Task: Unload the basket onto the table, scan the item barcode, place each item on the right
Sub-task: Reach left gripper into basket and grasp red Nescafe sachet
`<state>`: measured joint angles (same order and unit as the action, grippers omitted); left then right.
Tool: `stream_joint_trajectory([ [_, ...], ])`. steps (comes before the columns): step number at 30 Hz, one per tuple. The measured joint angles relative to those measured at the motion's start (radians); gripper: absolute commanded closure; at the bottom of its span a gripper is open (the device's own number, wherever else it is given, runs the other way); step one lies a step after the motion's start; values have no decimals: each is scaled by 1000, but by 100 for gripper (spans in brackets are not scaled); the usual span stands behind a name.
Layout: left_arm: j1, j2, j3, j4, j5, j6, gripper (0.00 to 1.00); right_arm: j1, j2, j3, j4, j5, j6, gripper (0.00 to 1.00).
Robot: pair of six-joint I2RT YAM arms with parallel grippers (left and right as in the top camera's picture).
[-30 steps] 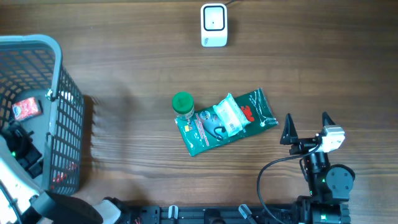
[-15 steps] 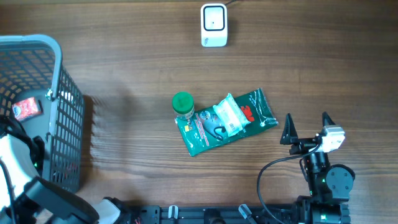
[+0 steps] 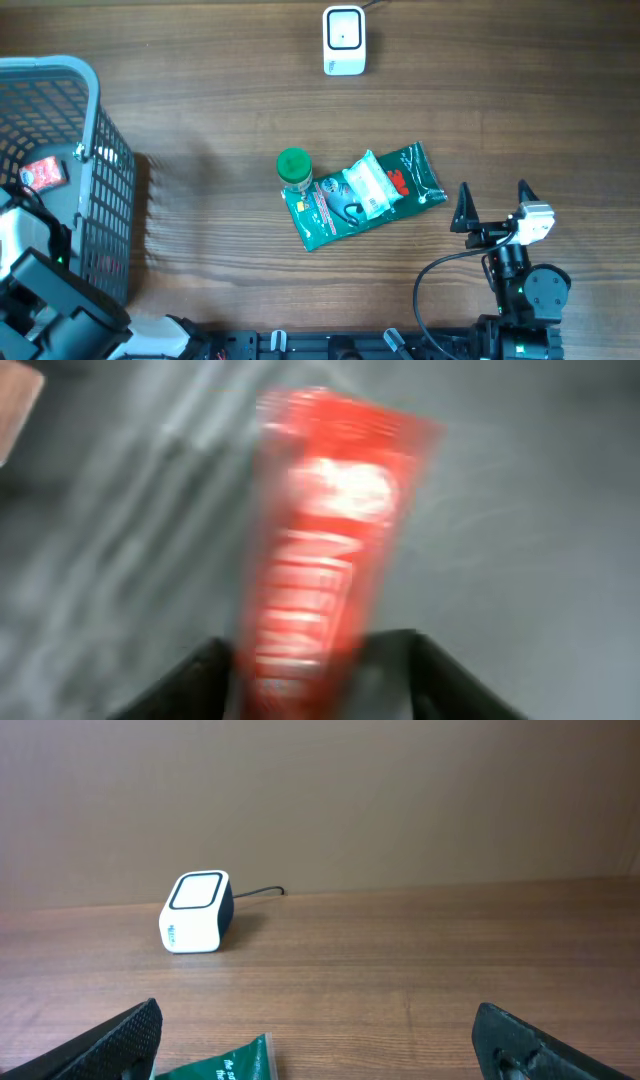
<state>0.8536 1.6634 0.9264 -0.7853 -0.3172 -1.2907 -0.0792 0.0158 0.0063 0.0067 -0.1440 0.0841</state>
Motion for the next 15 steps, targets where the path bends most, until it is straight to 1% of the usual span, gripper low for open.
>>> stream_joint_trajectory([
  [2,-1,-17,-36,50,-42,9,96,0,0,0,0,0,0,0],
  [6,-3,-47,-122,195,-165,68,96,0,0,0,0,0,0,0],
  [10,1,-50,-127,235,-167,149,96,0,0,0,0,0,0,0],
  [12,14,-53,-101,225,-108,215,96,0,0,0,0,0,0,0],
  [14,17,-61,-56,165,24,266,96,0,0,0,0,0,0,0],
  [15,17,-69,-45,136,68,278,96,0,0,0,0,0,0,0],
])
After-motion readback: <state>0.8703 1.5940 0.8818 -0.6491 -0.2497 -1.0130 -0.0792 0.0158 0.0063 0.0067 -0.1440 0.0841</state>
